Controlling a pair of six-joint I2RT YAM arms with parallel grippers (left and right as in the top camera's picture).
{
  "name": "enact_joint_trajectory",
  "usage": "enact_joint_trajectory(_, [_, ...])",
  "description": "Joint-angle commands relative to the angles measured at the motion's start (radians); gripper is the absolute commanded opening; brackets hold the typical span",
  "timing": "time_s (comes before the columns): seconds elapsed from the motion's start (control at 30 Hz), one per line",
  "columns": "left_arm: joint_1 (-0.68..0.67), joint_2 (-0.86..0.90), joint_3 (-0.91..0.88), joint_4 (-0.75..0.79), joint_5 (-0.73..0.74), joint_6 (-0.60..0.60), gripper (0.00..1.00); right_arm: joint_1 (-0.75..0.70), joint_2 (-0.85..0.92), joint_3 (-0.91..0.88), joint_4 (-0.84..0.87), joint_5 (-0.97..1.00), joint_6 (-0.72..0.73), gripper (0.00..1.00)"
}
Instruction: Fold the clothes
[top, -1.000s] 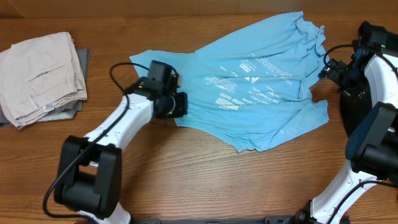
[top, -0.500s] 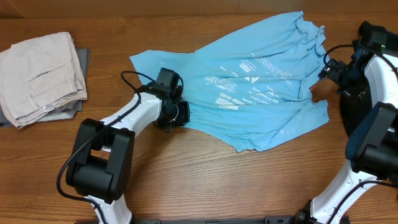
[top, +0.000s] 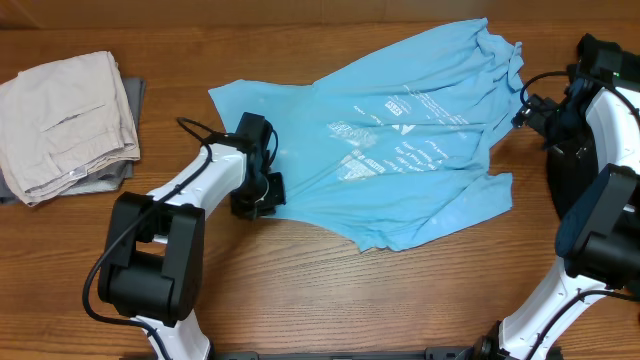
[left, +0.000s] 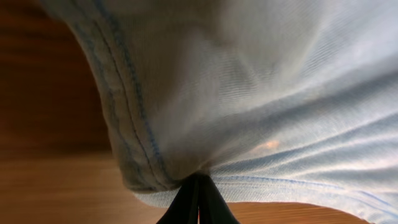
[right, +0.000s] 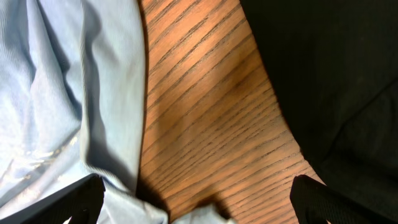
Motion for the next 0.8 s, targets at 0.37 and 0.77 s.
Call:
enact_joint_trajectory(0.37, [0.126, 0.003, -0.011, -0.137, -0.119, -0.005, 0.09, 0.002, -0.014, 0.01, 0.002, 0.003, -0.003, 1.0])
enact_joint_trajectory(0.77, [0.129, -0.171, 0.269, -0.164, -0.135, 0.026, 0.04, 0.002, -0.014, 0.01, 0.002, 0.003, -0.003, 1.0])
